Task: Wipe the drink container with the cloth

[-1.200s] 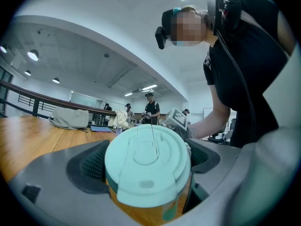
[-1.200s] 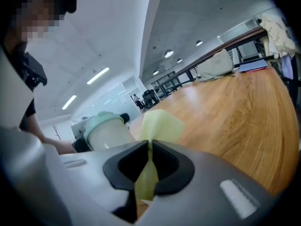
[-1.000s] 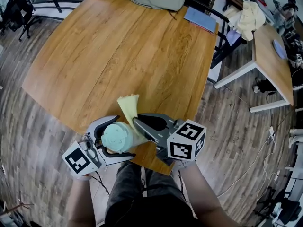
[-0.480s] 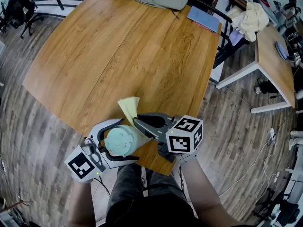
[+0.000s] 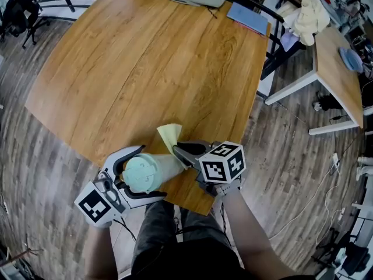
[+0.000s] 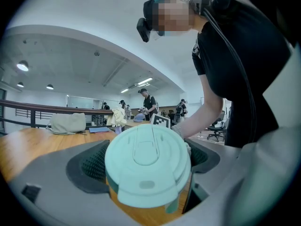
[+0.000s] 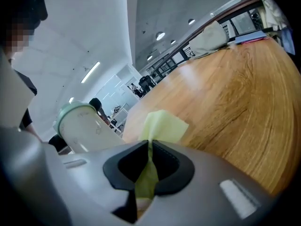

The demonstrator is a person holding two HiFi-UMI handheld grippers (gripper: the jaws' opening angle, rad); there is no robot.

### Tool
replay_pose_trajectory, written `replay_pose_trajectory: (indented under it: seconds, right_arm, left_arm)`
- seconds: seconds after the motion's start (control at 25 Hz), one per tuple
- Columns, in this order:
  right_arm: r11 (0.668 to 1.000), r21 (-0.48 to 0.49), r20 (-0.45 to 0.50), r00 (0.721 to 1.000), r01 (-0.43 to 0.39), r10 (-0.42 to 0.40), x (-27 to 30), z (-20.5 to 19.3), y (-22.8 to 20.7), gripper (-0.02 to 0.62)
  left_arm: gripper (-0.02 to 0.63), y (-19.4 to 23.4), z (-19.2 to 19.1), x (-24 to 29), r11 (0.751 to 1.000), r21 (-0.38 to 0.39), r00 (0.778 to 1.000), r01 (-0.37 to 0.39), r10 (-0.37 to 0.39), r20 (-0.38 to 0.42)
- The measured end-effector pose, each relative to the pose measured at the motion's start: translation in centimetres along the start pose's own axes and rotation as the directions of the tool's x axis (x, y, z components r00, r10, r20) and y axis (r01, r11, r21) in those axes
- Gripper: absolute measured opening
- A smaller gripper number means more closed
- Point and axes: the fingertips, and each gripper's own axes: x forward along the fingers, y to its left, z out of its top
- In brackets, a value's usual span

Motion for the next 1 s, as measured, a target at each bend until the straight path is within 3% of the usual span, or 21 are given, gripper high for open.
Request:
replay_pose_trajectory:
  seconds: [0.36, 0.6, 0.72, 0.88, 1.0]
  right_arm:
    - [0.992, -0.073, -0.033, 0.994, 0.099, -0.102, -0.4, -1.1, -1.2, 0.035]
    - [0.947, -0.223, -0.053, 0.967, 0.232, -0.249, -1.8, -1.4, -2.2, 0.035]
    - [0.938, -0.238, 0.045, 0.967, 0.254, -0.250, -3.3, 0.2, -1.7, 0.035]
    - [0.956, -0.215, 0.240, 0.960, 0.200, -0.146, -5.6, 3.1, 0.8, 0.035]
    - [0.928, -0.291, 0.307, 0.942, 0.232, -0.139, -7.0, 4.1, 2.6, 0.035]
  left_arm:
    - [0.492, 0.6, -1.7, -1.7, 0.990, -0.128, 0.998, -0.062, 0.062, -0.009]
    - [0.492, 0.8, -1.6, -1.4, 0.988, -0.131, 0.997, -0.078, 0.079, 0.003]
    - [0.492, 0.8, -1.3, -0.8, 0.990, -0.121, 0.997, -0.078, 0.079, -0.001]
    - [0.492, 0.9, -0.9, 0.1, 0.985, -0.149, 0.996, -0.087, 0.087, -0.007]
    - [0.492, 0.9, -0.3, 1.0, 0.984, -0.146, 0.995, -0.098, 0.097, -0.018]
